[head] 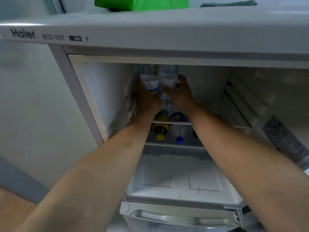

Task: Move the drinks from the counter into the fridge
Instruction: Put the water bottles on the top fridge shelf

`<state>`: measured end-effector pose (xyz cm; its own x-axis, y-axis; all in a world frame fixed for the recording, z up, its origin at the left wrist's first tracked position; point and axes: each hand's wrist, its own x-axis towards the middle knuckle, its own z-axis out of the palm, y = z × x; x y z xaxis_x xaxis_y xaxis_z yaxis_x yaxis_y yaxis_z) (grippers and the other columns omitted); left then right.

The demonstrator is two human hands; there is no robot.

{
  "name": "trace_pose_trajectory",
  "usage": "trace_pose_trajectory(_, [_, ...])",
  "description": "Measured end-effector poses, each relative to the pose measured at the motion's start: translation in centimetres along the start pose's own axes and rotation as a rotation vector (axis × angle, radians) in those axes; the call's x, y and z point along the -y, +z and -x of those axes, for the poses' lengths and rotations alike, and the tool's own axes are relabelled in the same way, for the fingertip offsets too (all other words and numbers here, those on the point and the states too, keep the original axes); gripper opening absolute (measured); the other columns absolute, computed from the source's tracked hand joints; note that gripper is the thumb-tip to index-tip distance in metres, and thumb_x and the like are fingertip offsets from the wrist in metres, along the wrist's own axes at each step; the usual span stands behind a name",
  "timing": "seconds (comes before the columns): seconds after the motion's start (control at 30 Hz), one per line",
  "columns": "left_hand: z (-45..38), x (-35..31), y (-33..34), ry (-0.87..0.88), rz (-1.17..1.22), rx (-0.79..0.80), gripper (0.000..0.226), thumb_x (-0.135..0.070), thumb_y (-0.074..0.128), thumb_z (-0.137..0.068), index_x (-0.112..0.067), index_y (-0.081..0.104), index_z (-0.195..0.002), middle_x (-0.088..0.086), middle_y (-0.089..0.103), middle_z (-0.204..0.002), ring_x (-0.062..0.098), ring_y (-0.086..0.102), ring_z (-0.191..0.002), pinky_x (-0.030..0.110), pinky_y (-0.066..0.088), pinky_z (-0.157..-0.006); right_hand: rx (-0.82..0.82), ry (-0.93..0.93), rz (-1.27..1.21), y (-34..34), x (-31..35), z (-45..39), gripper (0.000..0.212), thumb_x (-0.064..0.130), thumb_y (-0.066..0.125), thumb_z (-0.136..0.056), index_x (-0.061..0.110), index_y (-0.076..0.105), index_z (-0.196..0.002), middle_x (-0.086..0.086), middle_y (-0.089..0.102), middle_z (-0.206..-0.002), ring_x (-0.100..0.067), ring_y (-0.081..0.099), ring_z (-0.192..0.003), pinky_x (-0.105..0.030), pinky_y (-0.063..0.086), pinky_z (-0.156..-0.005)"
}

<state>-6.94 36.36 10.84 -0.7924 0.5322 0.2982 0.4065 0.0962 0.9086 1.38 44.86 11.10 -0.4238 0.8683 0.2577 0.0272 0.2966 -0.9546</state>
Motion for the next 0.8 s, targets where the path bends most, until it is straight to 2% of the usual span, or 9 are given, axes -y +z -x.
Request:
trace_pose_trajectory(0.1, [2.0, 1.4, 0.6, -0.044, -0.108, 0.048, 0.078, -0.017, 0.063, -0.090, -0.016, 0.018, -0.154, 0.011, 0.041, -0.150, 0.028, 0.042, -0.136, 0.039, 0.038, -0.112, 0.020, 0.051, 0.177, -0.4, -1.3, 0.7, 0.064, 0.038, 0.078, -0.083, 0.016, 0.048, -0.135, -0.003, 0.062, -0.126, -0.008, 0.063, -0.097, -0.020, 0.054, -0.077])
trace_pose_trajectory(0.17, [2.6, 1.4, 1.0, -0.067, 0.006, 0.044, 0.082, -0.014, 0.066, -0.089, -0.016, 0.017, -0.155, 0.010, 0.039, -0.152, 0.027, 0.040, -0.139, 0.043, 0.038, -0.112, 0.002, 0.071, 0.214, -0.3, -1.9, 1.3, 0.062, 0.041, 0.078, -0.081, 0.017, 0.049, -0.131, -0.004, 0.065, -0.123, -0.009, 0.064, -0.092, -0.019, 0.054, -0.068])
trace_pose_trajectory(0.27, [2.2, 0.6, 1.5, -0.140, 0.160, -0.008, 0.086, -0.010, 0.070, -0.083, -0.019, 0.022, -0.153, 0.008, 0.044, -0.149, 0.025, 0.042, -0.137, 0.044, 0.039, -0.112, -0.009, 0.106, 0.197, 0.5, -2.1, 1.7, 0.065, 0.035, 0.081, -0.078, 0.016, 0.045, -0.128, -0.008, 0.064, -0.122, -0.018, 0.064, -0.102, -0.026, 0.053, -0.076])
trace_pose_trajectory(0.37, [1.6, 0.5, 2.1, -0.183, 0.153, -0.006, 0.087, -0.005, 0.066, -0.084, -0.019, 0.017, -0.155, 0.008, 0.036, -0.155, 0.025, 0.035, -0.142, 0.043, 0.032, -0.117, -0.013, 0.178, 0.150, 1.3, -1.8, 1.3, 0.065, 0.025, 0.080, -0.080, 0.015, 0.039, -0.129, -0.015, 0.057, -0.127, -0.025, 0.062, -0.108, -0.034, 0.055, -0.085])
trace_pose_trajectory(0.47, [0.4, 0.8, 2.4, -0.205, 0.141, -0.019, 0.080, -0.002, 0.061, -0.086, -0.017, 0.022, -0.155, 0.012, 0.034, -0.154, 0.024, 0.037, -0.140, 0.029, 0.025, -0.117, -0.016, 0.242, 0.116, 2.1, -1.7, 0.5, 0.056, 0.015, 0.070, -0.089, 0.013, 0.035, -0.133, -0.016, 0.053, -0.132, -0.028, 0.059, -0.112, -0.035, 0.054, -0.088])
trace_pose_trajectory(0.63, [-1.4, 0.7, 2.6, -0.230, 0.250, -0.005, 0.072, 0.007, 0.051, -0.089, -0.015, 0.028, -0.153, 0.016, 0.037, -0.151, 0.027, 0.042, -0.135, 0.040, 0.036, -0.115, -0.009, 0.309, 0.063, 3.3, -1.5, -1.3, 0.057, 0.021, 0.065, -0.095, 0.010, 0.032, -0.140, -0.017, 0.049, -0.137, -0.030, 0.054, -0.120, -0.043, 0.049, -0.100])
trace_pose_trajectory(0.7, [-1.8, 1.1, 2.7, -0.229, 0.247, 0.031, 0.058, 0.005, 0.044, -0.095, -0.009, 0.032, -0.151, 0.018, 0.040, -0.149, 0.029, 0.045, -0.133, 0.043, 0.037, -0.114, 0.008, 0.302, 0.067, 3.8, -1.5, -1.9, 0.060, 0.021, 0.065, -0.095, 0.008, 0.030, -0.143, -0.018, 0.048, -0.139, -0.032, 0.051, -0.124, -0.047, 0.045, -0.105])
trace_pose_trajectory(0.77, [-2.0, 1.8, 2.6, -0.238, 0.222, 0.105, 0.046, -0.001, 0.041, -0.100, -0.002, 0.038, -0.146, 0.021, 0.045, -0.145, 0.030, 0.048, -0.128, 0.040, 0.038, -0.112, 0.013, 0.281, 0.097, 4.1, -1.7, -2.4, 0.059, 0.016, 0.061, -0.097, 0.004, 0.030, -0.145, -0.018, 0.049, -0.139, -0.033, 0.052, -0.123, -0.046, 0.044, -0.107])
trace_pose_trajectory(0.8, [-2.1, 2.1, 2.5, -0.257, 0.224, 0.121, 0.043, -0.004, 0.041, -0.102, -0.002, 0.039, -0.145, 0.019, 0.047, -0.144, 0.027, 0.049, -0.126, 0.033, 0.038, -0.110, 0.038, 0.267, 0.107, 4.1, -1.8, -2.6, 0.056, 0.013, 0.059, -0.097, 0.002, 0.032, -0.145, -0.019, 0.051, -0.137, -0.033, 0.054, -0.120, -0.045, 0.045, -0.105])
